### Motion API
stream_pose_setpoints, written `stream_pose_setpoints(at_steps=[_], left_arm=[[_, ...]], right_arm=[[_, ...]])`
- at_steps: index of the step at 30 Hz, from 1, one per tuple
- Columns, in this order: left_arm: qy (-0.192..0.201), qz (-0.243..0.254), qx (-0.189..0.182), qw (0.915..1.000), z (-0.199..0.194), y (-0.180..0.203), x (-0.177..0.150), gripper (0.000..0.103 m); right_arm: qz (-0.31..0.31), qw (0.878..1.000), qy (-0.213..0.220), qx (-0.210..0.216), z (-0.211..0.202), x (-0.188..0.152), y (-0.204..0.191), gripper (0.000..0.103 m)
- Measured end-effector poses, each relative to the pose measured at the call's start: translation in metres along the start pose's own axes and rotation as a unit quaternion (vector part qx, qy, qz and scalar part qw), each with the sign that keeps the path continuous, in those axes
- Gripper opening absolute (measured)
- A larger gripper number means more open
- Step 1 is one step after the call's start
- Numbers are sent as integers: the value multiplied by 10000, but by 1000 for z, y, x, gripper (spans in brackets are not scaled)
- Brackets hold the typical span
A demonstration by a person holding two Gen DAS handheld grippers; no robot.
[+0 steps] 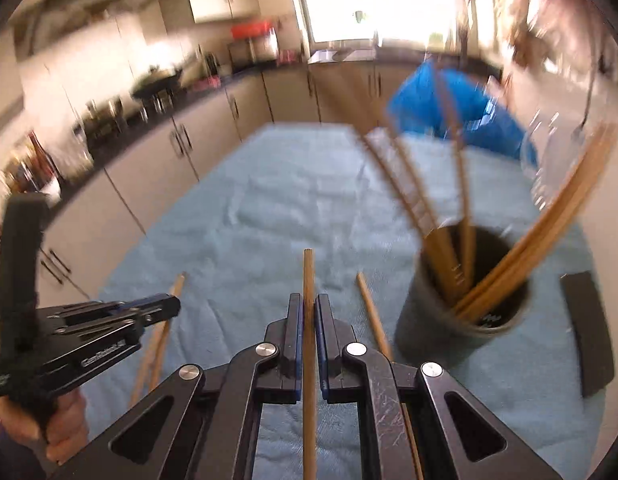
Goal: Organize utensils
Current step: 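Lift both held chopsticks upright and carry them over the black cup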
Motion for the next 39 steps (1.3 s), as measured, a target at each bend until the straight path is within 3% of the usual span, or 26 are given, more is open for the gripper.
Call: stream_pose_setpoints(at_steps=[5,10,22,39], left_arm=[[485,162,-86,9987,-43,17,11,5],[800,351,-139,9961,-75,33,15,5],[1034,421,-189,9936,-106,47,14,5],[1247,522,-224,9906,-124,55,17,5]], right_arm=[[100,9955,942,-29,-65,6,3,6],[265,9899,1386,-102,-100,1,11,6],[554,9823,1781,-169,-131,5,25,6],[619,9792,1925,-139,-144,6,26,6]])
Point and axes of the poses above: each gripper's, at about its wrist camera, not at the fingertips, and z roughly the way its jaws point, y to its right, x to its top, the point moved 7 cm from there along z, roughly the way its jaws point, and after that the axes turned 2 degrees about -x, right-handed, at the moved point
